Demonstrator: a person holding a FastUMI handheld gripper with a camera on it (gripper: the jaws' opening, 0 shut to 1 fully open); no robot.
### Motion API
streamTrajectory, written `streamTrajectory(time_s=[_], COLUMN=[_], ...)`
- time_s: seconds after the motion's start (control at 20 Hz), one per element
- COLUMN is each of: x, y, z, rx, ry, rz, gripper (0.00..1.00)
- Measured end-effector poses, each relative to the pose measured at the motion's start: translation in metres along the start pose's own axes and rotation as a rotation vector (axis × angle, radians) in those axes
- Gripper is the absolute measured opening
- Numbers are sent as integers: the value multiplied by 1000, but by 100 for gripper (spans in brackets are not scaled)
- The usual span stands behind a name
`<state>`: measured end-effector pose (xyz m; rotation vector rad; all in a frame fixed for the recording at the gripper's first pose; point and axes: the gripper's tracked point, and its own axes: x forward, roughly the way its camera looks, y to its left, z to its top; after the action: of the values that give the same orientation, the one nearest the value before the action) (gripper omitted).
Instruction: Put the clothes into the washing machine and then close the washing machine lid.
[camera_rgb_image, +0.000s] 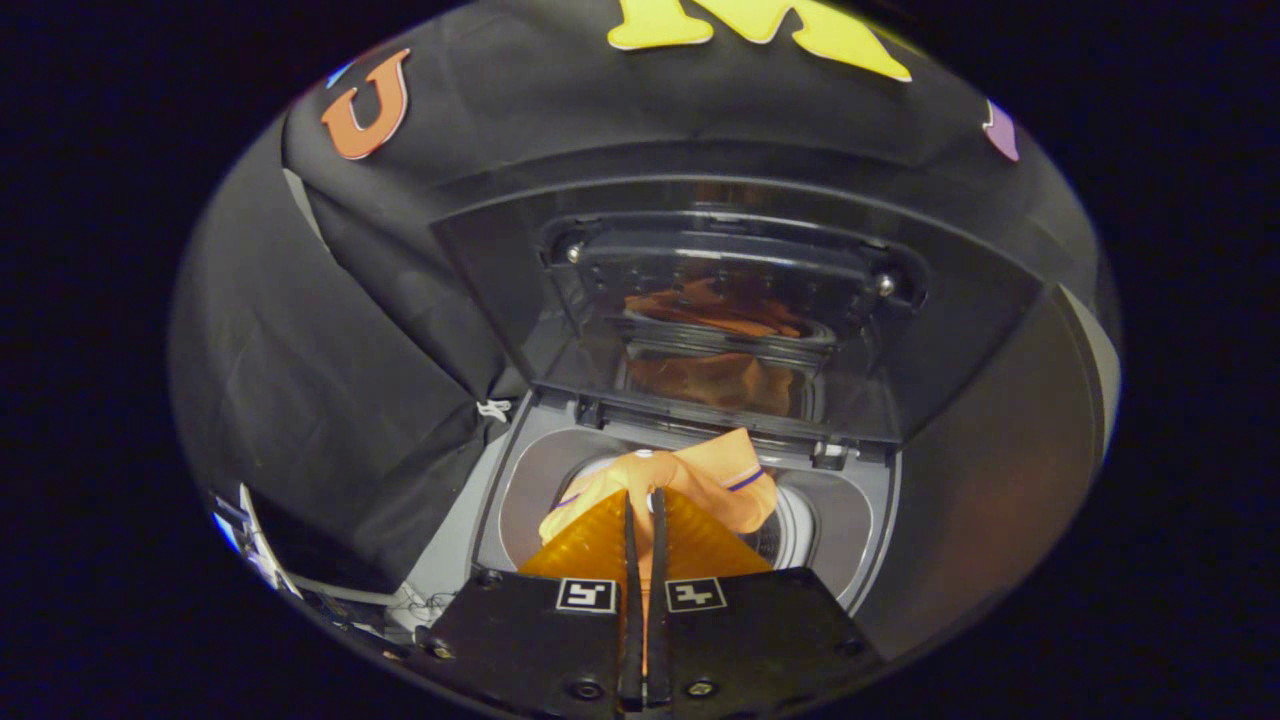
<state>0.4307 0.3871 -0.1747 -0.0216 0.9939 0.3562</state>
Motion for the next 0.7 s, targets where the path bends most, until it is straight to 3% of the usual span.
streamTrajectory(time_s=[0.7], x=[74], y=[-37], z=[-48], rx=[119], ry=[70], rz=[-94], gripper=[5])
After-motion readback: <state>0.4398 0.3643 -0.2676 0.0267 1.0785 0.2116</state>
